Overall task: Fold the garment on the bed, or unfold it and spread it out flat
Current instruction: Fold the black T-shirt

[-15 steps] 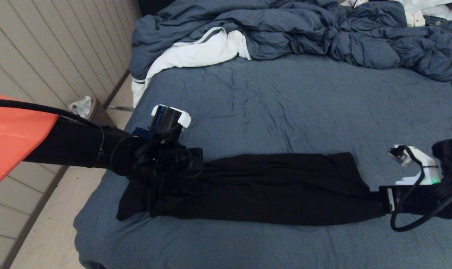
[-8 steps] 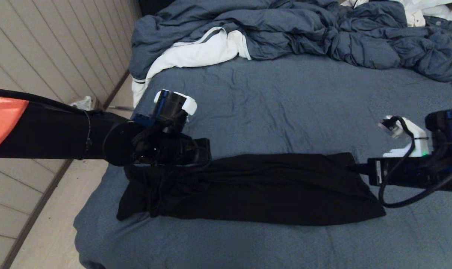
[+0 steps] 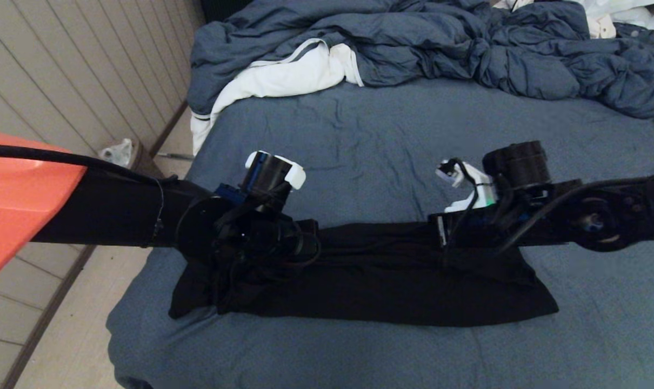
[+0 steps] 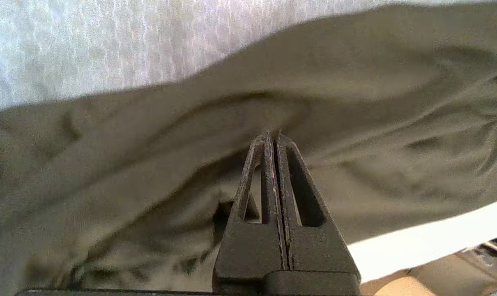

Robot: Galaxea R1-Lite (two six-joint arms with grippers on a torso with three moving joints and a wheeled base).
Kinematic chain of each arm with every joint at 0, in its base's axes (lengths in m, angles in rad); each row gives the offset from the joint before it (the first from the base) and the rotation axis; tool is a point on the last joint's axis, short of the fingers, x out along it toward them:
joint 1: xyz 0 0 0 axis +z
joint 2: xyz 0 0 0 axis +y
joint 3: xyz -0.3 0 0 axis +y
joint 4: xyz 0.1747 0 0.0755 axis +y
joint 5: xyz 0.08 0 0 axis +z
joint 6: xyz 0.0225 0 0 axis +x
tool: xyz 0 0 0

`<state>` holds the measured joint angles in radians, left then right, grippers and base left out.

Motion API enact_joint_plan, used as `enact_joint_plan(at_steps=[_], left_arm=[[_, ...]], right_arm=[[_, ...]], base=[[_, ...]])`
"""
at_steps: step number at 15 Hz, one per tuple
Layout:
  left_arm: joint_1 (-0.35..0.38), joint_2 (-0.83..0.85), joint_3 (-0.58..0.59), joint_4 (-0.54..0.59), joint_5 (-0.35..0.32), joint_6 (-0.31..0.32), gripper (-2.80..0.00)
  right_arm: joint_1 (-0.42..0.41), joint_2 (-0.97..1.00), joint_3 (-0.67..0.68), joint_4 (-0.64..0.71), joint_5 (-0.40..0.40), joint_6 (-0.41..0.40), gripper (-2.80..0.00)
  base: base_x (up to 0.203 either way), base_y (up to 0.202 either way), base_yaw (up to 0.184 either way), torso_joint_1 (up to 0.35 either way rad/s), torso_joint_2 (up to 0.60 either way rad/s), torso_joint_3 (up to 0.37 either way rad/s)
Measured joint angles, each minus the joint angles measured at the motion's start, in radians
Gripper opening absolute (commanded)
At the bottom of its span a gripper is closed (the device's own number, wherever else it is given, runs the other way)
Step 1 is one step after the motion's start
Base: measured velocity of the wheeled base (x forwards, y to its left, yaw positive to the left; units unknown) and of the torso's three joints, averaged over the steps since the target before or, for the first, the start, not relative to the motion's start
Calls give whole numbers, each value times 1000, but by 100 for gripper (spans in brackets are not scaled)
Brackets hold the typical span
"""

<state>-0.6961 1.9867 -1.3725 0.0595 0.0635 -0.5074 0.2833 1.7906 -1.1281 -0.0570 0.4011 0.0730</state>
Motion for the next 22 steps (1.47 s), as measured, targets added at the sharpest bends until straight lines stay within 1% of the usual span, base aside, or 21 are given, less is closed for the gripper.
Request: enact_joint_plan(at_steps=[2,4,7,9,12,15,18,20,22], left_arm=[[5,9,29,-51,-9,-1,-280],[9,20,53,-83,-10,0,-280],[8,20,105,-86,-13,0,-280],[7,5,152,-86,-29,0,-280],[4,-19,188,-87,-34,-2,-280],[4,-40,194,-86,-30,-7,-280],[4,-72,162,-81,-20,-20,-280],[4,-108,143,-65,-7,-21,-280],[9,-160,138,-7,21,-21,-280]], right_arm=[[42,39,-11,-4,2,0,-280],[65,64,-16,-34,4,2,-280],[98,98,-24,-104,2,7,-280],[120,120,-32,-108,2,17,-280],[134,147,-31,-109,1,20,-280],[135,143,-25,-109,0,25,-280],[125,99,-13,-107,-2,26,-280],[100,55,2,-105,-2,26,-280],[57,7,25,-99,-1,26,-280]], base=[[0,0,0,0,0,0],[0,0,0,0,0,0],[0,0,0,0,0,0],[0,0,0,0,0,0],[0,0,0,0,0,0],[0,0,0,0,0,0],[0,0,0,0,0,0],[0,0,0,0,0,0],[0,0,0,0,0,0]])
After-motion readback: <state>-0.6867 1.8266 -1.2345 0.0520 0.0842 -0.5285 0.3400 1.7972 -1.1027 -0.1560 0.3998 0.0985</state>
